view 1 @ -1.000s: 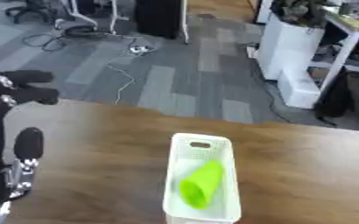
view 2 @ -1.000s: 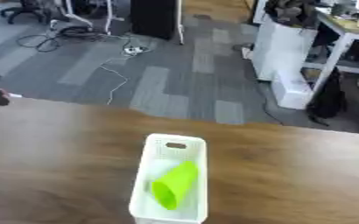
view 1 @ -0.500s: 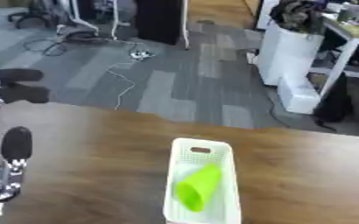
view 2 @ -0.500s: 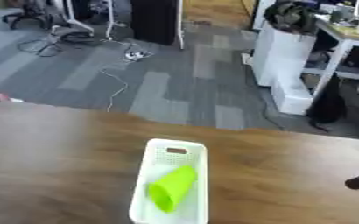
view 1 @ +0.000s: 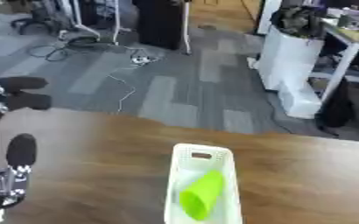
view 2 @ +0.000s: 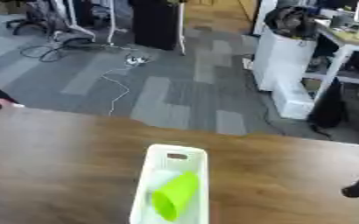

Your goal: Pick up objects on the table and place them in the box.

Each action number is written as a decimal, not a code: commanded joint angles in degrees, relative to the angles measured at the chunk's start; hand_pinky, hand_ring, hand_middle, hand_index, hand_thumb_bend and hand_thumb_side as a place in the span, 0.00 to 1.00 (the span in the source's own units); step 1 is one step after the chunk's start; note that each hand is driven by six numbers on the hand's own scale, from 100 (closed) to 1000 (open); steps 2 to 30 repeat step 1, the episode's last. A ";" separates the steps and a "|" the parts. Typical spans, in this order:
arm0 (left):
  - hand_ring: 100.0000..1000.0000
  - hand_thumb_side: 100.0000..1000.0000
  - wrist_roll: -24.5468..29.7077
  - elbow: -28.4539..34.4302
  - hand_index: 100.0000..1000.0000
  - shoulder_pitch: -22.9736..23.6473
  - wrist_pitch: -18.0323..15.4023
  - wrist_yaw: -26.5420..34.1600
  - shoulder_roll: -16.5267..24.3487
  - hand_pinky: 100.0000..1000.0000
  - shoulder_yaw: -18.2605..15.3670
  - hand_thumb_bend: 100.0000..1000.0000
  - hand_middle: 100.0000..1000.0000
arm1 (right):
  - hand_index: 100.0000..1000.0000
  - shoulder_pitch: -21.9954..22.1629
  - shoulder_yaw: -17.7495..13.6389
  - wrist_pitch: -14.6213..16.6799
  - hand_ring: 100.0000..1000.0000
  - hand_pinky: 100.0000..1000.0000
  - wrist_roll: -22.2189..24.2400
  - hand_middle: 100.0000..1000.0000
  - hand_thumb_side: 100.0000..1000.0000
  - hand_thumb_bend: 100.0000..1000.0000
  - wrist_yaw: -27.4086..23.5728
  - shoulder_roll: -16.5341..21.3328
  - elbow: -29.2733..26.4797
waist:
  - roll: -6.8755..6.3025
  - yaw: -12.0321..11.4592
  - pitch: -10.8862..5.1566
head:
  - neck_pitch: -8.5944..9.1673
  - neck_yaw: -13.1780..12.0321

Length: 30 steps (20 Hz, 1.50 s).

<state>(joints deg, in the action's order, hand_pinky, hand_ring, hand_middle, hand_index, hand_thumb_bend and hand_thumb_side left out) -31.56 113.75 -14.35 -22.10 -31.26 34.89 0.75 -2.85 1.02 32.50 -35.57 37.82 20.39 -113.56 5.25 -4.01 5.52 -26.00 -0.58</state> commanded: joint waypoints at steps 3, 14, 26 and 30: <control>0.47 1.00 -0.20 0.84 0.65 -0.84 -0.04 -0.08 1.50 0.41 -0.76 0.53 0.64 | 0.39 0.07 -0.06 14.96 0.24 0.00 -14.56 0.26 1.00 0.24 0.39 1.05 -1.03 | -0.19 -0.07 -0.74 | -0.09 1.00; 0.47 1.00 -0.20 0.84 0.65 -0.84 -0.04 -0.08 1.50 0.41 -0.76 0.53 0.64 | 0.39 0.07 -0.06 14.96 0.24 0.00 -14.56 0.26 1.00 0.24 0.39 1.05 -1.03 | -0.19 -0.07 -0.74 | -0.09 1.00; 0.47 1.00 -0.20 0.84 0.65 -0.84 -0.04 -0.08 1.50 0.41 -0.76 0.53 0.64 | 0.39 0.07 -0.06 14.96 0.24 0.00 -14.56 0.26 1.00 0.24 0.39 1.05 -1.03 | -0.19 -0.07 -0.74 | -0.09 1.00; 0.47 1.00 -0.20 0.84 0.65 -0.84 -0.04 -0.08 1.50 0.41 -0.76 0.53 0.64 | 0.39 0.07 -0.06 14.96 0.24 0.00 -14.56 0.26 1.00 0.24 0.39 1.05 -1.03 | -0.19 -0.07 -0.74 | -0.09 1.00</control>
